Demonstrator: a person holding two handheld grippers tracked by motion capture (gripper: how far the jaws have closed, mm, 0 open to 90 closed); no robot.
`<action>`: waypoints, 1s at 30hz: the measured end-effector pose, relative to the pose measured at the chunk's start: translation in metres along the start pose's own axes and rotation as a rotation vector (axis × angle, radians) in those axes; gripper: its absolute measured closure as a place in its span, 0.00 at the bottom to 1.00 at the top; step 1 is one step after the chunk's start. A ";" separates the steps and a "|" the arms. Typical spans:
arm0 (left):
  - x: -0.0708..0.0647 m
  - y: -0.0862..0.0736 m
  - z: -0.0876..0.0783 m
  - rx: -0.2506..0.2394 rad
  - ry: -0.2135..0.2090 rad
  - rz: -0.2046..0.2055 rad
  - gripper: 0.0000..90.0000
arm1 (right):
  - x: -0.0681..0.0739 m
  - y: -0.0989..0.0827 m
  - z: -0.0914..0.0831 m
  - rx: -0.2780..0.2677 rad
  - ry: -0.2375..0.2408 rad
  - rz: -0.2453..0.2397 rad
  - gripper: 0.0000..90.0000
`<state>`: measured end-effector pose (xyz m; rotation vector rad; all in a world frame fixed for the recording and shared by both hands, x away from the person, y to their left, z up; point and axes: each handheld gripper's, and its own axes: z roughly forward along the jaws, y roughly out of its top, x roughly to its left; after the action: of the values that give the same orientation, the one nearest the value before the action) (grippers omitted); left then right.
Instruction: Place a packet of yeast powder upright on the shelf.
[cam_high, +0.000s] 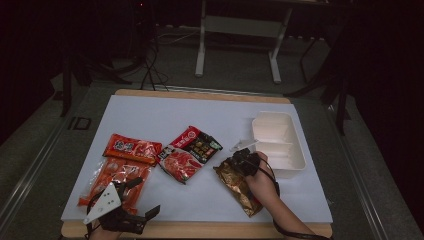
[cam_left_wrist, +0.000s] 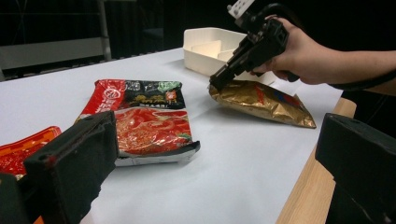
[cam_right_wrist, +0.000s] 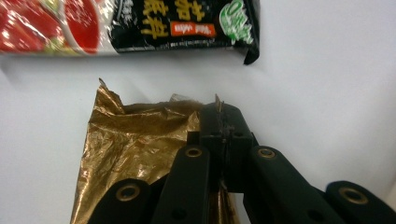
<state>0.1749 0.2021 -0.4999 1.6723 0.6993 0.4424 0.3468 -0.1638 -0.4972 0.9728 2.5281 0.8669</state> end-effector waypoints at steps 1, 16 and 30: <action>0.000 0.000 0.000 0.001 0.001 0.001 0.00 | 0.000 0.000 -0.002 -0.008 0.001 -0.001 0.99; 0.001 0.000 0.001 0.003 0.004 -0.002 0.00 | 0.005 0.006 -0.036 -0.102 0.034 -0.012 1.00; 0.000 0.000 0.001 0.008 0.004 0.002 0.00 | 0.016 0.022 -0.086 -0.257 0.086 -0.022 1.00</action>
<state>0.1755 0.2014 -0.5005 1.6797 0.7039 0.4451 0.3057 -0.1768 -0.4178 0.8409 2.4118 1.2148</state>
